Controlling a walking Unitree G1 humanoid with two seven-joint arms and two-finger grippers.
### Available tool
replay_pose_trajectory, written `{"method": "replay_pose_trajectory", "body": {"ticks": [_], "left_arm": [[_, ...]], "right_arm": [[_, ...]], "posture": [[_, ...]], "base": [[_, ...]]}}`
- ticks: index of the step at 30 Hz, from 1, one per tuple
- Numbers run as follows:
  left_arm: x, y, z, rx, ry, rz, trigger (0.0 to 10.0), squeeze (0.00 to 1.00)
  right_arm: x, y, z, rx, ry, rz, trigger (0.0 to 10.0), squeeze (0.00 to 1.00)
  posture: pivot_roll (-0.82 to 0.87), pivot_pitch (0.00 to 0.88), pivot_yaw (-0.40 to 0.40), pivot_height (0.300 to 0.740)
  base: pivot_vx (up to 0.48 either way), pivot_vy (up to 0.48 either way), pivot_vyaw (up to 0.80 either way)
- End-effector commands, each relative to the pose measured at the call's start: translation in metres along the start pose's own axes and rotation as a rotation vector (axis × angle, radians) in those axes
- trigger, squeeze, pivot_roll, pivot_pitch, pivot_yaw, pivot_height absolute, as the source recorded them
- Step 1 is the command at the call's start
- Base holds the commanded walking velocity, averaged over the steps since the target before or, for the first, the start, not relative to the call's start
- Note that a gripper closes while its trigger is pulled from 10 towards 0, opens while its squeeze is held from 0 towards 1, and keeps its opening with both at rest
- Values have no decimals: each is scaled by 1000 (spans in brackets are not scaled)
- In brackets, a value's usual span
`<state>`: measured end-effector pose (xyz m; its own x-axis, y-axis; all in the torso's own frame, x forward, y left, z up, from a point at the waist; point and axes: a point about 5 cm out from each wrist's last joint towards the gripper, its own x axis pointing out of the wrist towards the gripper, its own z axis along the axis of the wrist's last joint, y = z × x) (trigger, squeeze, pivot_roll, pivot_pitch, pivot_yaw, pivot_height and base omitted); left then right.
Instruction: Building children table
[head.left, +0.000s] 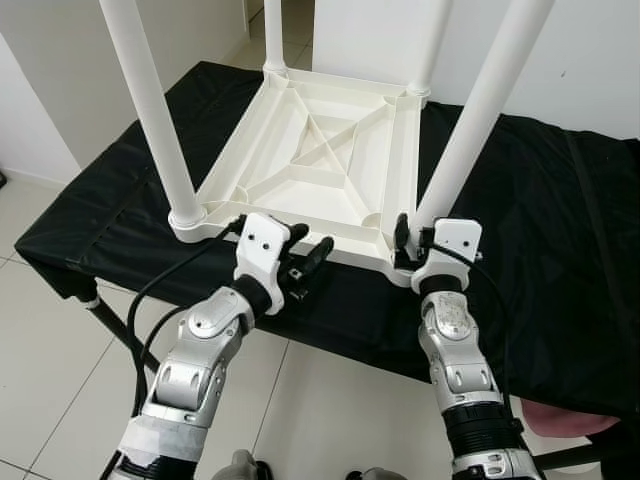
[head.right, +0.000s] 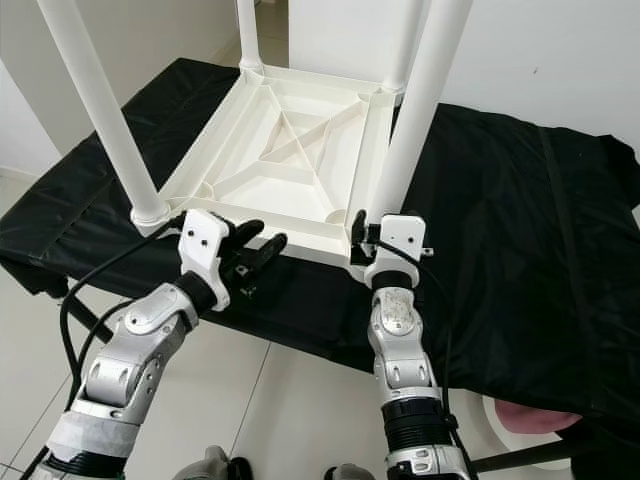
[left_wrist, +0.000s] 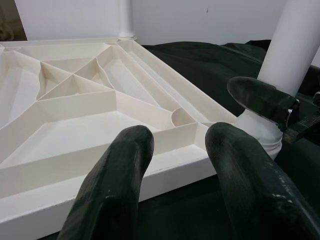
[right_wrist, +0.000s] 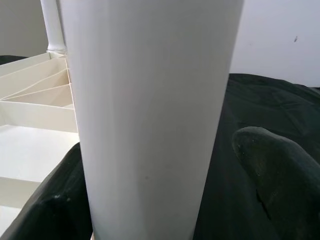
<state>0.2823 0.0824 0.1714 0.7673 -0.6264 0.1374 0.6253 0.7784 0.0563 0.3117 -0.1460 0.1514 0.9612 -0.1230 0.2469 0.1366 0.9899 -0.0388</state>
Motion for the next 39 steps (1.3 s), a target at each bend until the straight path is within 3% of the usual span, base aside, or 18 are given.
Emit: {"method": "replay_pose_trajectory", "body": {"ticks": [1, 13, 21, 27, 29, 31, 34, 39], "left_arm": [[2, 1, -1, 1, 3, 21, 10000, 0], [0, 8, -11, -44, 29, 44, 10000, 0], [-2, 15, 0, -43, -12, 91, 10000, 0], [-4, 15, 4, -56, -36, 114, 10000, 0], [-13, 14, 0, -65, -37, 161, 10000, 0], [-13, 14, 0, -65, -37, 161, 10000, 0], [-26, 15, -7, -86, -34, 222, 10000, 0], [-37, 17, -11, -98, -39, 262, 10000, 0]], "right_arm": [[0, -14, -4, -17, 21, -67, 10000, 0], [-5, 1, 0, 3, 12, -39, 10000, 0], [-19, 8, 11, 17, -83, 119, 10000, 0], [-32, 0, 10, 1, -85, 146, 10000, 0], [-46, -12, 3, -27, -60, 143, 10000, 0], [-46, -12, 3, -27, -60, 143, 10000, 0], [-57, -22, -3, -30, -41, 148, 10000, 0], [-61, -26, -4, -40, -43, 155, 10000, 0]], "posture": [[-78, 77, 24, 740], [-86, 85, 36, 740], [-86, 90, 34, 740], [-96, 93, 36, 740], [-109, 97, 47, 740], [-109, 97, 47, 740], [-114, 97, 51, 740], [-117, 96, 55, 740]], "base": [[0, 0, 0], [0, 0, 0], [0, 0, 0], [0, 0, 0], [0, 0, 0], [0, 0, 0], [0, 0, 0], [0, 0, 0]]}}
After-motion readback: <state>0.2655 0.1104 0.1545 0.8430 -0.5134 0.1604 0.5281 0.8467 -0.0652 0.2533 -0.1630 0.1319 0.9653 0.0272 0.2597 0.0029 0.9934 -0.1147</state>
